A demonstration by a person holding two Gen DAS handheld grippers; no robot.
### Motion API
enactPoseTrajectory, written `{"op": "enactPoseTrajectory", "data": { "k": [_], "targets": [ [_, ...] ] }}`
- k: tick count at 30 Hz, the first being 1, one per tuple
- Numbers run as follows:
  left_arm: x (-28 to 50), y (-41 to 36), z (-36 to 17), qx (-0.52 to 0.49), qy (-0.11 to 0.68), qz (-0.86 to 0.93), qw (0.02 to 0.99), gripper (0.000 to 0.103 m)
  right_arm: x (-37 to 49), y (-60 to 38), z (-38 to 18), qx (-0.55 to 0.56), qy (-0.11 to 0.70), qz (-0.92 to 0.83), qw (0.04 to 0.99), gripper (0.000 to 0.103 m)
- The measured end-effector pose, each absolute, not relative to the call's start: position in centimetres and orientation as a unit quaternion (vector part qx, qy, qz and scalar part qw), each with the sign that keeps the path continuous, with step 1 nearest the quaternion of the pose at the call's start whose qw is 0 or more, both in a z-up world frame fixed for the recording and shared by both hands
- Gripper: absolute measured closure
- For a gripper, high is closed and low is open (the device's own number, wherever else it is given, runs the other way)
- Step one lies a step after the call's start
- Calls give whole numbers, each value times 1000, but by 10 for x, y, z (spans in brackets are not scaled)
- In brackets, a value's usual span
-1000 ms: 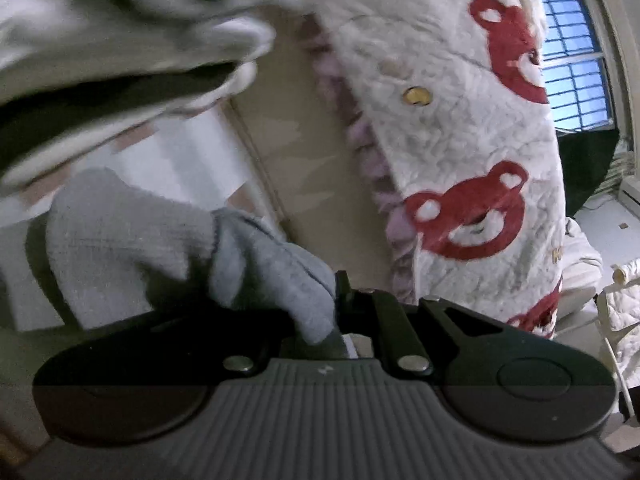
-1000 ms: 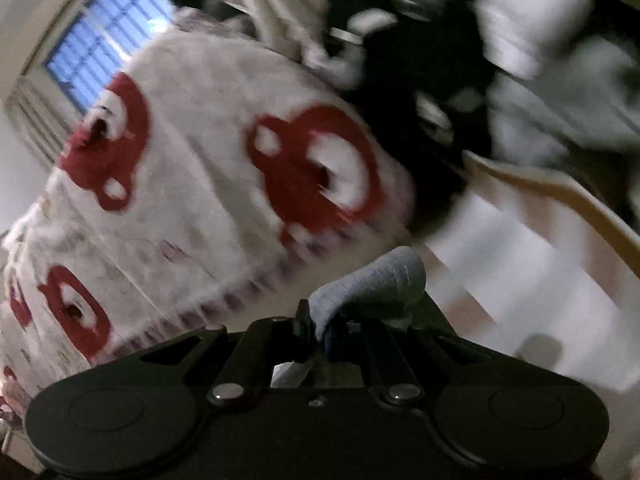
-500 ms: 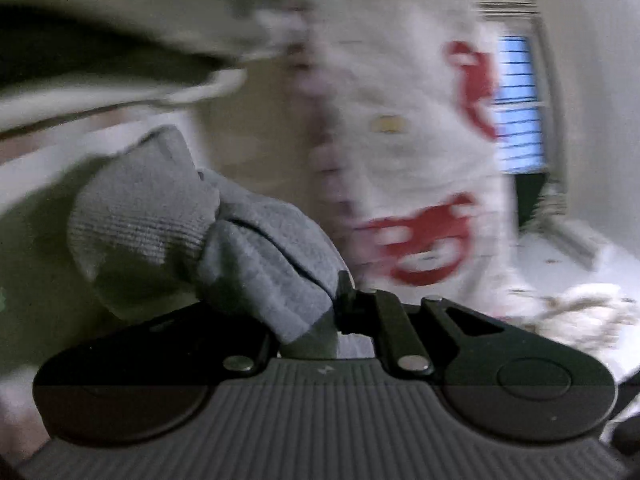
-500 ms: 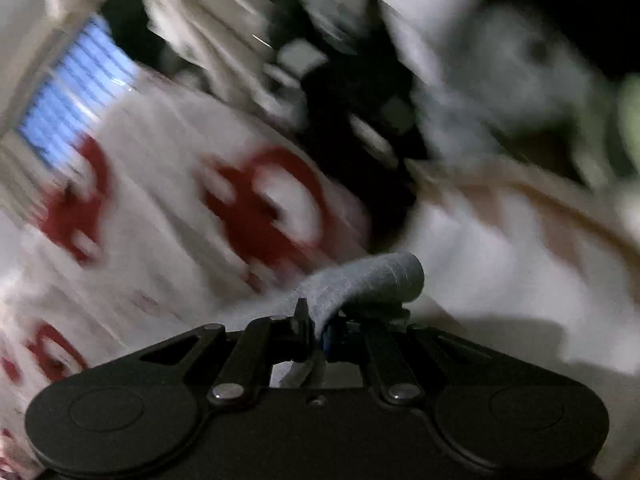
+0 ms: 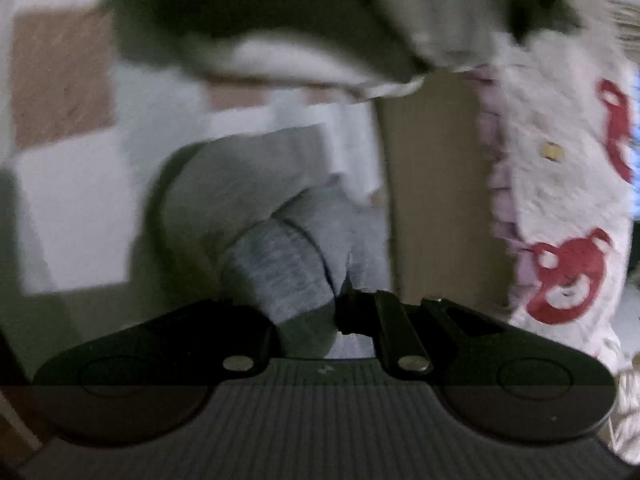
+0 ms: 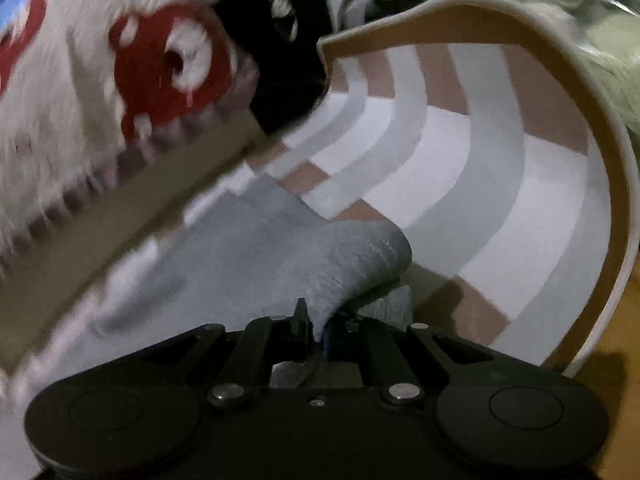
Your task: Fold clothes
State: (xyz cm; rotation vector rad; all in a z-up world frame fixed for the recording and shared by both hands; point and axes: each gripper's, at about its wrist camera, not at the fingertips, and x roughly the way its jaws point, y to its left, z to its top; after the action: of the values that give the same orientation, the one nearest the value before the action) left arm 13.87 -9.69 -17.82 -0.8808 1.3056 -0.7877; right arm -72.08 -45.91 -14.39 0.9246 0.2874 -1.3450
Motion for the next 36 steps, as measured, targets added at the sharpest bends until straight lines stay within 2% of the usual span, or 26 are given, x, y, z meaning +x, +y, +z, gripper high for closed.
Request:
{"op": "enactPoseTrajectory", "data": {
  "k": [5, 9, 10, 13, 17, 20, 23, 26, 28, 31, 34, 36],
  "targets": [
    [122, -102, -142, -276, 559, -354, 697, 90, -716, -460, -161, 400, 179, -620, 651, 95],
    [103, -99, -119, -224, 551, -352, 723, 87, -707, -459, -160, 333, 246, -644, 643, 86],
    [96, -101, -111, -202, 547, -352, 733, 87, -713, -455, -155, 334, 233, -660, 631, 81],
    [67, -105, -87, -126, 530, -353, 761, 87, -731, -441, -141, 335, 192, -706, 593, 78],
    [35, -111, -46, -69, 483, -340, 804, 81, -745, -421, -119, 298, 169, -743, 576, 68],
    [32, -110, -25, -70, 439, -326, 834, 80, -750, -412, -107, 294, 159, -711, 619, 62],
    [39, -103, -20, -102, 436, -322, 834, 80, -748, -410, -100, 311, 132, -671, 660, 62],
    [43, -105, -32, -95, 461, -314, 825, 78, -737, -409, -97, 330, 114, -635, 689, 61],
    [49, -95, -45, -139, 495, -314, 798, 73, -720, -409, -95, 355, 103, -601, 709, 59],
    [59, -78, -63, -207, 542, -317, 750, 70, -677, -408, -84, 384, 104, -520, 756, 59],
    [59, -68, -73, -237, 557, -321, 728, 67, -604, -414, -66, 403, 142, -444, 787, 59],
    [55, -68, -77, -233, 548, -328, 733, 58, -550, -418, -54, 417, 172, -392, 802, 59]
  ]
}}
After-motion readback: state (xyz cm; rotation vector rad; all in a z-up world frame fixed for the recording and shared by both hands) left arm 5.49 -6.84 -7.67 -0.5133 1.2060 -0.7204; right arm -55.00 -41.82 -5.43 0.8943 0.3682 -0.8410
